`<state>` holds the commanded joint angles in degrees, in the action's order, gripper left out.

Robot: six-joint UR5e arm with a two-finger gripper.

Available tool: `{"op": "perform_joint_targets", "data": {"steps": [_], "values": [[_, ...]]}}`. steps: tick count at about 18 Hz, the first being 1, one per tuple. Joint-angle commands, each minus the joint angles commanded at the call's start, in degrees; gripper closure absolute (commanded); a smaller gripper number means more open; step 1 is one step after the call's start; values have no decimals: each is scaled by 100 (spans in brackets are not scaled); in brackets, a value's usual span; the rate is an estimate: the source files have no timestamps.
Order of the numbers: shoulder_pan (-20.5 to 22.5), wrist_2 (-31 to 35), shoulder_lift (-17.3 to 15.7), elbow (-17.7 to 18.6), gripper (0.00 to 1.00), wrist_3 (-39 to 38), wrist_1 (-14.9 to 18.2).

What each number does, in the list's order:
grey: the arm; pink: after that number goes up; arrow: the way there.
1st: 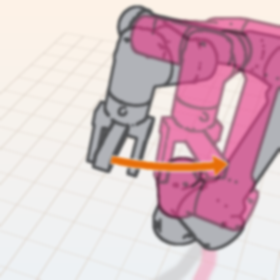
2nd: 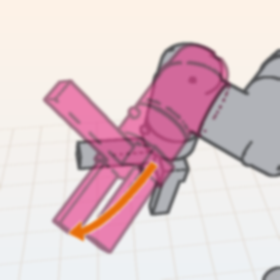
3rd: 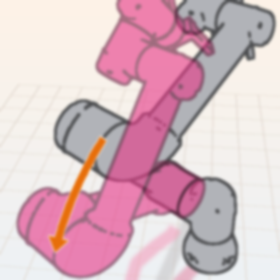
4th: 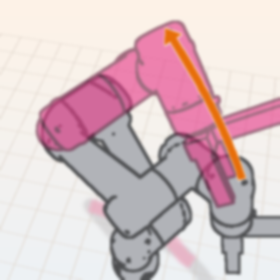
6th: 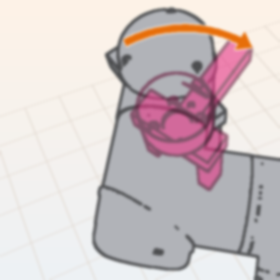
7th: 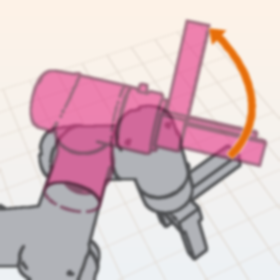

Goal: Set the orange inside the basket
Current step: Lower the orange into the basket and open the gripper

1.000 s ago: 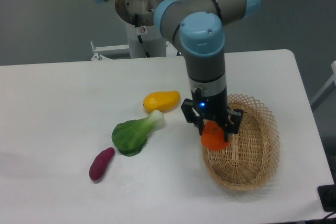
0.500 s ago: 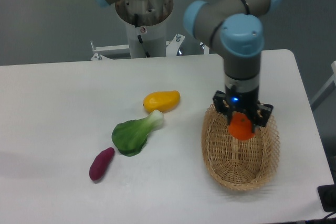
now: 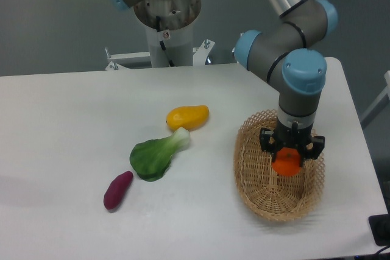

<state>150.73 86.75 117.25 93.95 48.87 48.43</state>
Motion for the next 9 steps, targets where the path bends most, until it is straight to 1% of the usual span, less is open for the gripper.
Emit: {"op": "perform_joint_targets", "data": {"steps": [6, 9], "values": [[-97, 17, 9, 308, 44, -131, 0], [-105, 17, 9, 326, 43, -141, -9]]}}
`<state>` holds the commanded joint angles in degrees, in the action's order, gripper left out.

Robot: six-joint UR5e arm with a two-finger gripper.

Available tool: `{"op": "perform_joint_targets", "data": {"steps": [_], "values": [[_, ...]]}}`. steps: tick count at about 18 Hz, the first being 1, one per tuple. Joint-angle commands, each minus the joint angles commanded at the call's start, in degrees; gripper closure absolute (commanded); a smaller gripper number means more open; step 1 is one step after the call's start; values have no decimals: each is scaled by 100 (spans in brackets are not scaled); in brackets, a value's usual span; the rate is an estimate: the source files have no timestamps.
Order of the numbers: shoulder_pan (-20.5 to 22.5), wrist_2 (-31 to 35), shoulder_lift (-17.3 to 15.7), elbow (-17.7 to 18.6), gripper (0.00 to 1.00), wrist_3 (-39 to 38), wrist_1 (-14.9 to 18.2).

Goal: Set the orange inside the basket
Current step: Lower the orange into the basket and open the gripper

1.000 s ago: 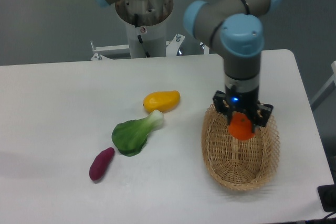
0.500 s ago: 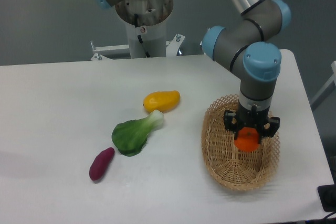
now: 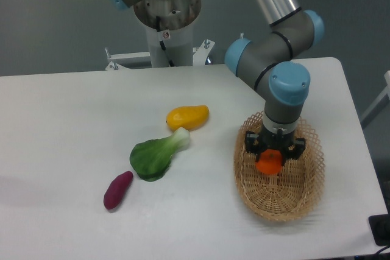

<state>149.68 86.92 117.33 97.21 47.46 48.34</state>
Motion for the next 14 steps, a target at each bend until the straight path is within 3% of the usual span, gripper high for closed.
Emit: {"op": "perform_joint_targets", "data": {"steps": [4, 6, 7, 10, 14], "values": [[0, 9, 35, -9, 25, 35, -26], [9, 18, 44, -26, 4, 53, -61], [9, 26, 44, -26, 0, 53, -105], [9, 18, 9, -114, 0, 79, -176], [52, 26, -79, -492, 0, 351, -88]]}}
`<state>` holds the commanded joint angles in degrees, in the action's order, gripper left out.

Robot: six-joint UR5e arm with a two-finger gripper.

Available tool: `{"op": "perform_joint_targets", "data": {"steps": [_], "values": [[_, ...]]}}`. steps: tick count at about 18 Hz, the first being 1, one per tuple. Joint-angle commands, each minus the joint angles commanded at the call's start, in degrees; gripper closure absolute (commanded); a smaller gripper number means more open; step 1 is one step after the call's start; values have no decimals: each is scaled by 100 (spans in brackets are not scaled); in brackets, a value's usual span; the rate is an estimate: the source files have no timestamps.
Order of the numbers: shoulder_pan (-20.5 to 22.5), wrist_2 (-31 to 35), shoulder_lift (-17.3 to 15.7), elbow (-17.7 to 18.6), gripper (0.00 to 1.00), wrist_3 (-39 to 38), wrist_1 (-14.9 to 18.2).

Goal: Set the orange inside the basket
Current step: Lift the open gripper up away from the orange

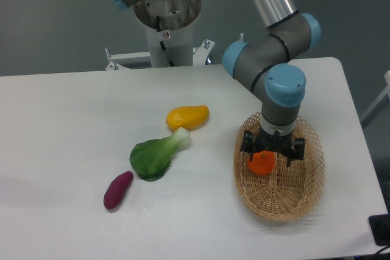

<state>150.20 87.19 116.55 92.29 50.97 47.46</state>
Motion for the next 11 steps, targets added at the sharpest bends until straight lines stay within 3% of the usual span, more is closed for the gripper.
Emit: {"op": "perform_joint_targets", "data": {"steps": [6, 11], "values": [[62, 9, -106, 0, 0, 729, 26], [70, 17, -132, 9, 0, 888, 61]]}}
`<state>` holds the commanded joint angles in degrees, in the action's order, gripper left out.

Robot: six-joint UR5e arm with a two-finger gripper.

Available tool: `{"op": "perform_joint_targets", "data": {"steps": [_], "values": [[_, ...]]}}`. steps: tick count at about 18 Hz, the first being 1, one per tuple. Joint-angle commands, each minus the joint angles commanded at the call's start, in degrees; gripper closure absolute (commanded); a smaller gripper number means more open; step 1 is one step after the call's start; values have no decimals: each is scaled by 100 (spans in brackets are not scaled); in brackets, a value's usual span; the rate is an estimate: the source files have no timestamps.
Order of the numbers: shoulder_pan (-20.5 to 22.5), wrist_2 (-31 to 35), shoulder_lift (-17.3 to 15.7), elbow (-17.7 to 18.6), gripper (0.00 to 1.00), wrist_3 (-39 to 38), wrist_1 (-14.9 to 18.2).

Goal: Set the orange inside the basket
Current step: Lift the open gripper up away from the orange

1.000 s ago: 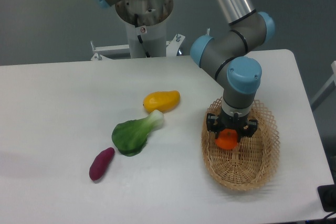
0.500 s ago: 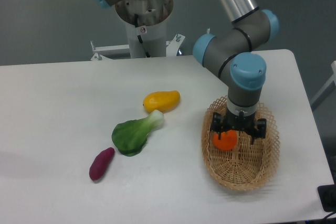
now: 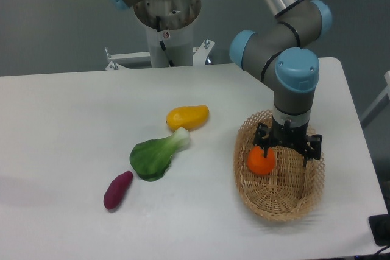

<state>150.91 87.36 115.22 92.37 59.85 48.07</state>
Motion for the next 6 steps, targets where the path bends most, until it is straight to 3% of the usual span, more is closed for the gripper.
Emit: {"op": "perform_joint_targets", "data": {"steps": [6], "values": [[-9, 35, 0, 9, 0, 0, 0]]}}
